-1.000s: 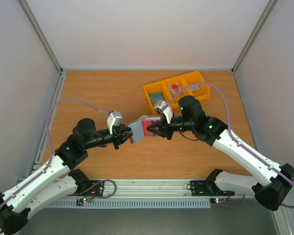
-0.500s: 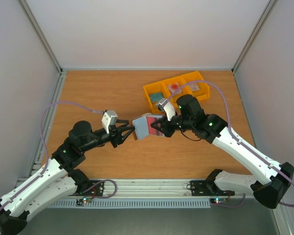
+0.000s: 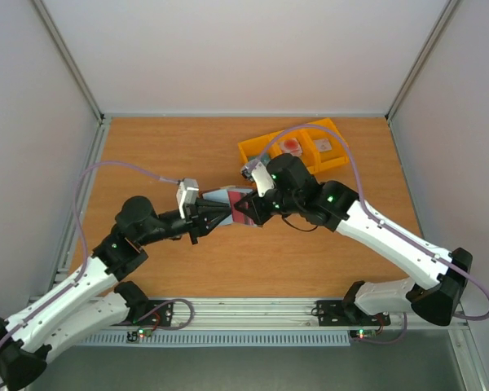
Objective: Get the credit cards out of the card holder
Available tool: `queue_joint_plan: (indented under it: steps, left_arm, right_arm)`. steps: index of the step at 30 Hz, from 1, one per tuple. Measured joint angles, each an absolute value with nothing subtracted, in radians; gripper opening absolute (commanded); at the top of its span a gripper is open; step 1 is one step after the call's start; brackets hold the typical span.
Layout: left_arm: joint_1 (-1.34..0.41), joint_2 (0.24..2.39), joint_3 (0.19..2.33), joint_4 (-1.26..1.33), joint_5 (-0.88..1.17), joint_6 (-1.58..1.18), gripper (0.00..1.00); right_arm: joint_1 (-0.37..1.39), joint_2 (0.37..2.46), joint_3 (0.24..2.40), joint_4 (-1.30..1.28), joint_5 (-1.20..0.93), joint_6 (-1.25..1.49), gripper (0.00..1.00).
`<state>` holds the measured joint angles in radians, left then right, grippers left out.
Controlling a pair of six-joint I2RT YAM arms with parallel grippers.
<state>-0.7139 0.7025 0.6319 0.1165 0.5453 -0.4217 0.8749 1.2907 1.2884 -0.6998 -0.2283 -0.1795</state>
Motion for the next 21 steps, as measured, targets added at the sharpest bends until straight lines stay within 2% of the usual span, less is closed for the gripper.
queue_joint_plan:
  steps: [8,21]
  left_arm:
    - [-0.714,0.685,0.619,0.022,0.53,-0.439,0.11]
    - [-0.721,0.647,0.621,-0.04,0.564,-0.371,0.13]
  right_arm:
    - [0.875,1.207,1.274,-0.6,-0.435,-0.249,0.01]
    - [0.859,1.158,1.201,-0.511,-0.664,-0.377,0.02]
